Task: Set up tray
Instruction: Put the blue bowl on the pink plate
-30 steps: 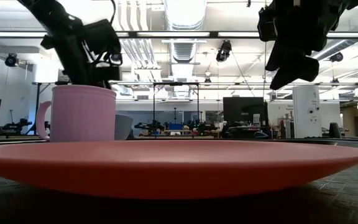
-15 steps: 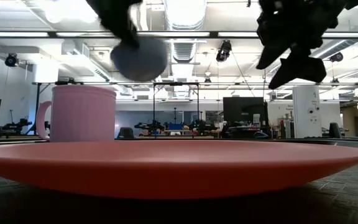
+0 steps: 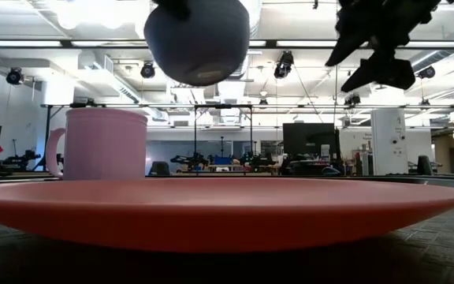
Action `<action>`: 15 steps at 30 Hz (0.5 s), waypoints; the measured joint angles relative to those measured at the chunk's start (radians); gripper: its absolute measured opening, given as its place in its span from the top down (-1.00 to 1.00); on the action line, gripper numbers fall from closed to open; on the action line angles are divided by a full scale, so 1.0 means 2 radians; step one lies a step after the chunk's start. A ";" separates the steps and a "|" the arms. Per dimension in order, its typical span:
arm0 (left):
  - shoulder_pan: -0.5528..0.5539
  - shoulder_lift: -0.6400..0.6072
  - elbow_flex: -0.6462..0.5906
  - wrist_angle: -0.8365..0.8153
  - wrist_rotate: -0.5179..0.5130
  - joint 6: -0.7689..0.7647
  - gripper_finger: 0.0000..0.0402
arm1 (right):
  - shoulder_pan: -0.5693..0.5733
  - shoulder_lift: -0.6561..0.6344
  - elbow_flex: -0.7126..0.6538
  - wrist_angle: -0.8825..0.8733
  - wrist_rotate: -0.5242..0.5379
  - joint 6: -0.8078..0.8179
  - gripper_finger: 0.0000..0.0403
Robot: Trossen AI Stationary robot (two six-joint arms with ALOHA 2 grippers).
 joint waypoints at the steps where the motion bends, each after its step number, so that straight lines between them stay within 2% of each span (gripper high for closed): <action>1: -0.013 0.015 0.015 -0.002 -0.009 -0.022 1.00 | -0.001 -0.010 0.000 -0.010 0.000 -0.010 -0.11; 5: -0.064 0.087 0.095 -0.028 -0.047 -0.090 1.00 | -0.001 -0.046 0.000 -0.070 -0.001 -0.019 -0.11; 9: -0.092 0.174 0.186 -0.075 -0.049 -0.141 1.00 | 0.002 -0.077 0.000 -0.115 -0.002 -0.031 -0.11; 15: -0.108 0.289 0.306 -0.166 -0.037 -0.210 1.00 | 0.003 -0.107 0.000 -0.127 -0.003 -0.057 -0.11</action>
